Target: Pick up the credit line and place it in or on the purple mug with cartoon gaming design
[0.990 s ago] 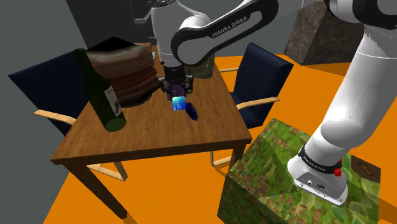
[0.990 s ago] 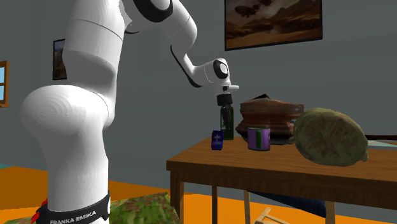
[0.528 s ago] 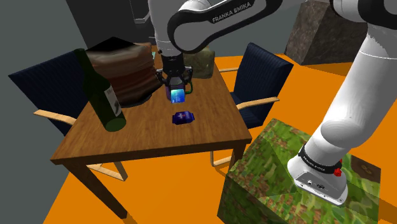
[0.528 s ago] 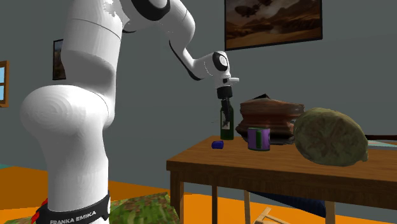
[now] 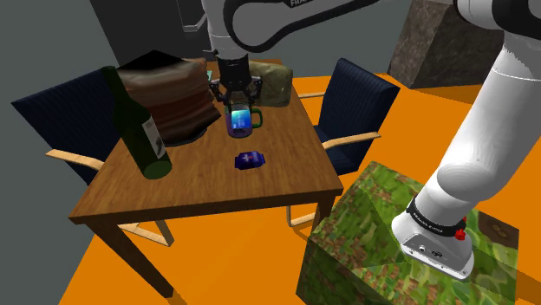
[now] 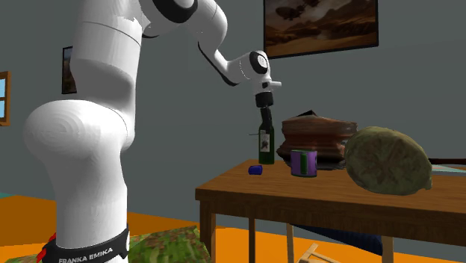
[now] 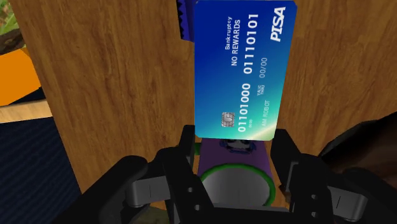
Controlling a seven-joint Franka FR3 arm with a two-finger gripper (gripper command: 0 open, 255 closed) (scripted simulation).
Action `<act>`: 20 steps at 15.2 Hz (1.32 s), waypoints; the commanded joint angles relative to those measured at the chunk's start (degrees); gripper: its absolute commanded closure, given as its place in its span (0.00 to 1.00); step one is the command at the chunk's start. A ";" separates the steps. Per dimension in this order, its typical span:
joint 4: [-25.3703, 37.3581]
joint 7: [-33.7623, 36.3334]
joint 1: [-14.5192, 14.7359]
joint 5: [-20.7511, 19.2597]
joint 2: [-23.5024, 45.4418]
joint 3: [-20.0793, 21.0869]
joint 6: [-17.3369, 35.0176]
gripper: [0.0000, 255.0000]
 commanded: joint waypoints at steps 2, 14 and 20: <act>3.61 -2.42 -1.11 -1.26 2.73 -1.25 -0.94 1.00; 25.75 -11.43 -2.56 -7.32 18.82 -5.89 -7.12 1.00; 20.96 -10.58 -3.24 -7.54 18.73 -6.05 -2.55 1.00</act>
